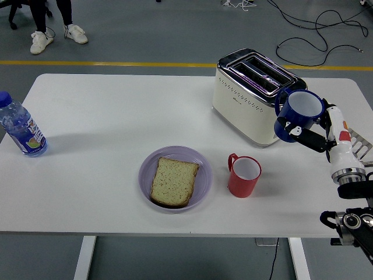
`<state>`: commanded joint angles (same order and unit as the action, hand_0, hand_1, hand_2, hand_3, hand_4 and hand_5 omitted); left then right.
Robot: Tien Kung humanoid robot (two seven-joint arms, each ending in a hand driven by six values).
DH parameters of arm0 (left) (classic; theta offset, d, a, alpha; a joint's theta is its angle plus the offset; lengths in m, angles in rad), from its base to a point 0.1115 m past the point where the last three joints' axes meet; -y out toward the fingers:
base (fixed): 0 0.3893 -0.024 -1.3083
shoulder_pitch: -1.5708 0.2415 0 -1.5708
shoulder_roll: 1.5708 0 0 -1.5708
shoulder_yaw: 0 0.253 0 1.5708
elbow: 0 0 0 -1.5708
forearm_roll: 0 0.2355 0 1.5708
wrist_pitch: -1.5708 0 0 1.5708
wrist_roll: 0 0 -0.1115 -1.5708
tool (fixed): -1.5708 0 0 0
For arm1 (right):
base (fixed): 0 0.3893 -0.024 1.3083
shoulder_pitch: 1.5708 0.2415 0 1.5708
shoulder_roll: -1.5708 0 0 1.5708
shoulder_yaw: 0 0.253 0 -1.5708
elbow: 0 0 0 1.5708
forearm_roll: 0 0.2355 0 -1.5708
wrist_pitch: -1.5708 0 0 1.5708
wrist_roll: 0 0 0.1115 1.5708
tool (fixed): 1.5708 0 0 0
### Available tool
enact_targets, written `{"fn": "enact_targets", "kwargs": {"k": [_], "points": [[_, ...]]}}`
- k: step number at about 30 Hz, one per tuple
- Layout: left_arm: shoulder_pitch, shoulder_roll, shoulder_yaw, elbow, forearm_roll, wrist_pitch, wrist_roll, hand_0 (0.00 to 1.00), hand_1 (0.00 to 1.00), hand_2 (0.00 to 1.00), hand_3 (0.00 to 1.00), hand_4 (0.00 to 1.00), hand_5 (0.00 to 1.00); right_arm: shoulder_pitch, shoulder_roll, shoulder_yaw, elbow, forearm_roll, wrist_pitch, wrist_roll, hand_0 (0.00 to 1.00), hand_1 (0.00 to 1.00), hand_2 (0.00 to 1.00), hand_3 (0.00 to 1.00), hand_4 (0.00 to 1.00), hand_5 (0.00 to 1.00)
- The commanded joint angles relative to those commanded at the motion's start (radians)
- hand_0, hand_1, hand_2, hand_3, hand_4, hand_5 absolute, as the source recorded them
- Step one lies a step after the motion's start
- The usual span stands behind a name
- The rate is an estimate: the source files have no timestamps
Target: Pick up the cup,pour liquid into bread,place the cup on the desk
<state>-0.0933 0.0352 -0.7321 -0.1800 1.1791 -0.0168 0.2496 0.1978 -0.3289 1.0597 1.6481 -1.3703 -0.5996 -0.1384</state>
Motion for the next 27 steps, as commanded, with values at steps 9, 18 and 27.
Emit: {"fn": "enact_targets", "kwargs": {"k": [9,18,27], "points": [[-0.001,-0.001,0.010,0.000,-0.011,0.000,-0.001,0.654,0.690,0.711,0.601,0.341,0.920,0.040,-0.022,-0.056,0.011,-0.043,0.044,-0.061,0.367,0.324,0.502,0.544,0.607,0.002],[0.004,-0.002,0.018,0.000,-0.028,0.000,-0.002,0.654,0.690,0.711,0.601,0.342,0.919,0.116,-0.040,-0.129,-0.007,-0.050,0.056,-0.088,0.380,0.318,0.501,0.543,0.598,0.002],[-0.013,-0.005,-0.020,0.000,-0.007,0.002,-0.002,0.654,0.690,0.711,0.601,0.342,0.920,0.237,-0.041,-0.237,-0.035,-0.098,0.058,-0.101,0.381,0.320,0.501,0.544,0.597,0.002]]}}
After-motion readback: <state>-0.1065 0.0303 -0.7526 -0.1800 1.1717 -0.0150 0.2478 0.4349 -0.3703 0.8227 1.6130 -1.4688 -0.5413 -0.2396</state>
